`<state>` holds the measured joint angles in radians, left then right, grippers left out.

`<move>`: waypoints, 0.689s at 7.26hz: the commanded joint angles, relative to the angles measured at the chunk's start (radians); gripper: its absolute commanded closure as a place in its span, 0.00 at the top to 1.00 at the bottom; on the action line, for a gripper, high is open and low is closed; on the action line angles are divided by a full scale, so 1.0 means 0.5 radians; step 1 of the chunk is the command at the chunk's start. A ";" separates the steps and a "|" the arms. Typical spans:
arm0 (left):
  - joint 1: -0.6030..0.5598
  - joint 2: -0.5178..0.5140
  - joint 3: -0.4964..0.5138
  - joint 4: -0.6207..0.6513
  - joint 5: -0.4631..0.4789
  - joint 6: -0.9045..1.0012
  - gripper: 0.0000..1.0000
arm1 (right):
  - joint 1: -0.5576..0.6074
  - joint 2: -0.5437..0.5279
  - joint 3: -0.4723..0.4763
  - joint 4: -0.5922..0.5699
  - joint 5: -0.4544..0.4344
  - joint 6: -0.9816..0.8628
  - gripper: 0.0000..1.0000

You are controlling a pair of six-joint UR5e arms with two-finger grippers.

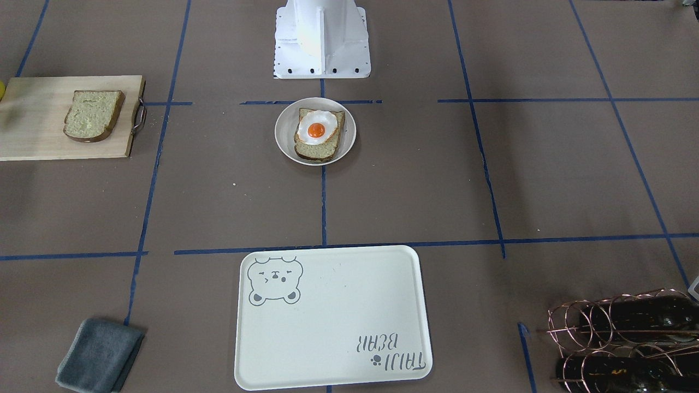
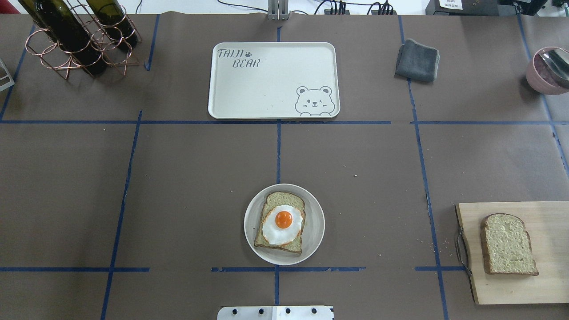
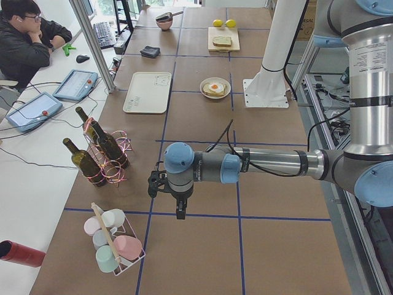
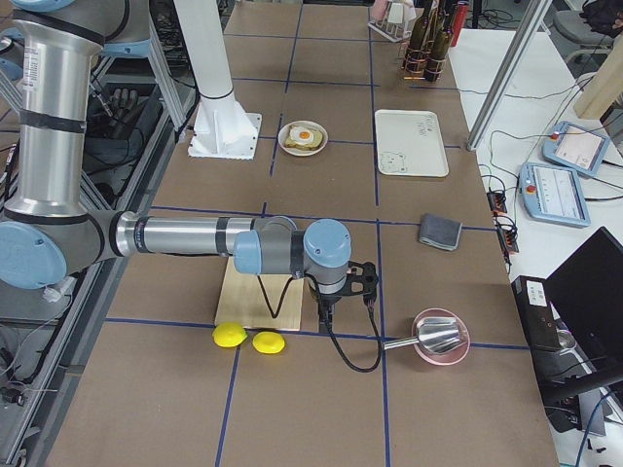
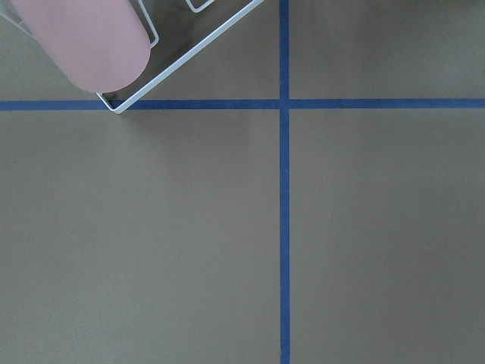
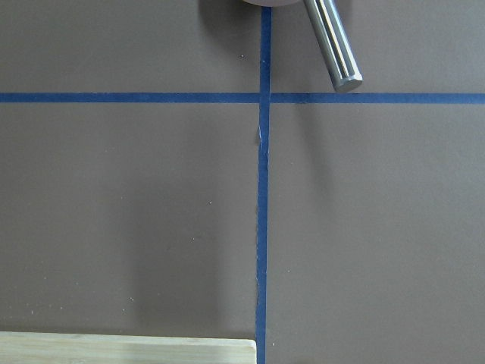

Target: Make sandwich and place on tray

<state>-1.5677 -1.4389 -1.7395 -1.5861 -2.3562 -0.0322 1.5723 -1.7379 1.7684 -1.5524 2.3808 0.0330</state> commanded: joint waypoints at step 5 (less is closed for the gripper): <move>0.034 -0.162 0.028 -0.141 -0.025 -0.131 1.00 | -0.077 0.210 0.050 0.025 0.012 0.032 1.00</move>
<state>-1.5567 -1.4924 -1.7260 -1.6450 -2.3683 -0.0662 1.5482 -1.6887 1.7991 -1.5383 2.3888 0.0491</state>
